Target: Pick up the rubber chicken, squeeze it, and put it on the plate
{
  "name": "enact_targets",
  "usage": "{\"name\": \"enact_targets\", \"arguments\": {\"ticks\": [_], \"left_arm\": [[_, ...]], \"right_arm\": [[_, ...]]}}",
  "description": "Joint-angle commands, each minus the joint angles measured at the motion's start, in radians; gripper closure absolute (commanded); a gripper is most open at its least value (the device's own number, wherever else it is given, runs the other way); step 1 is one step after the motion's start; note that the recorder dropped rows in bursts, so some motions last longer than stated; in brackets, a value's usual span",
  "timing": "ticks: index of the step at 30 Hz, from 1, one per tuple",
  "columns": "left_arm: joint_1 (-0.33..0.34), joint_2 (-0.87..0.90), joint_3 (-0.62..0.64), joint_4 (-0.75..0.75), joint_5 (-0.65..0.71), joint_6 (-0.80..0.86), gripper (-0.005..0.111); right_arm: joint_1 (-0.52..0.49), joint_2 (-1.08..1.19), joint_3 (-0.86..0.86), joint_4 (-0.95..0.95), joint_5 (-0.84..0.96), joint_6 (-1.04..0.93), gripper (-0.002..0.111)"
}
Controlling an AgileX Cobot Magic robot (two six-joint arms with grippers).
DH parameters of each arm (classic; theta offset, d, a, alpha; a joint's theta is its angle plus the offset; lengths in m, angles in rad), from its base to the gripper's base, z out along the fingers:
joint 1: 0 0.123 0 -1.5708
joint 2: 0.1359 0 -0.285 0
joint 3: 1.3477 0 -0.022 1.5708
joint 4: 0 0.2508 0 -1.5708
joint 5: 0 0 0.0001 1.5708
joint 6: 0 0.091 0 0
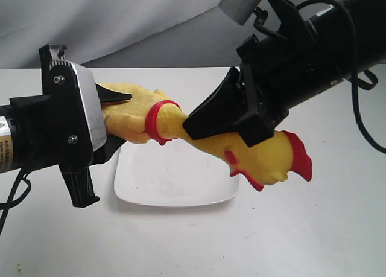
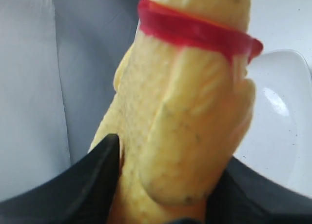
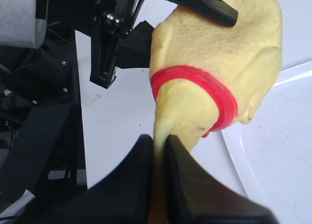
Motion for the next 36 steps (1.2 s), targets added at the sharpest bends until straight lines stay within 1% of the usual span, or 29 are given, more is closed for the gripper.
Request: {"name": "enact_targets", "arguments": {"ticks": [1,3,5,8,10,13,15,18,20,26,28,29,31,32,33,34,36], "left_arm": [[-0.002,0.002,-0.001,-0.002,-0.028,-0.021,0.033],[-0.002,0.002,-0.001,-0.002,-0.004,-0.025,0.014],[-0.002,0.002,-0.001,-0.002,0.006,-0.029,0.012],[-0.002,0.002,-0.001,-0.002,0.004,-0.029,0.016],[-0.002,0.002,-0.001,-0.002,0.004,-0.029,0.022],[-0.002,0.002,-0.001,-0.002,0.004,-0.029,0.039],[-0.002,0.002,-0.001,-0.002,0.004,-0.029,0.058],[-0.002,0.002,-0.001,-0.002,0.004,-0.065,0.091],[-0.002,0.002,-0.001,-0.002,0.002,-0.084,0.106],[-0.002,0.002,-0.001,0.002,0.002,-0.084,0.106],[-0.002,0.002,-0.001,0.002,-0.007,-0.084,0.101],[-0.002,0.002,-0.001,0.002,-0.025,-0.084,0.087],[-0.002,0.002,-0.001,0.002,-0.032,-0.087,0.054],[-0.002,0.002,-0.001,0.002,-0.028,-0.103,0.03],[-0.002,0.002,-0.001,-0.005,-0.018,-0.106,0.013],[-0.002,0.002,-0.001,-0.062,-0.007,-0.106,0.004],[-0.002,-0.006,-0.011,-0.16,-0.002,-0.104,0.004]], "right_arm": [[-0.001,-0.013,-0.005,0.033,-0.005,-0.016,0.108],[-0.001,-0.013,-0.005,0.033,-0.005,-0.016,0.108],[-0.001,-0.013,-0.005,0.033,-0.005,-0.016,0.108],[-0.001,-0.013,-0.005,0.033,-0.005,-0.016,0.108],[-0.001,-0.013,-0.005,0.033,-0.005,-0.013,0.108],[-0.001,-0.013,-0.005,0.033,-0.005,-0.013,0.108],[-0.001,-0.013,-0.005,0.033,-0.005,-0.013,0.108],[-0.001,-0.013,-0.005,0.033,-0.005,-0.013,0.108],[-0.001,-0.013,-0.005,0.033,-0.005,-0.013,0.108],[-0.001,-0.013,-0.005,0.033,-0.005,-0.013,0.108],[-0.001,-0.013,-0.005,0.033,-0.007,-0.014,0.108],[-0.001,-0.013,-0.005,0.033,-0.009,-0.014,0.108],[-0.001,-0.013,-0.005,0.033,-0.027,-0.014,0.108],[-0.001,-0.013,-0.005,0.031,-0.035,-0.014,0.108],[-0.001,-0.013,-0.005,0.031,-0.045,-0.014,0.108],[-0.001,-0.013,-0.005,0.031,-0.064,-0.014,0.108],[-0.001,-0.013,-0.005,0.022,-0.129,-0.014,0.108]]}}
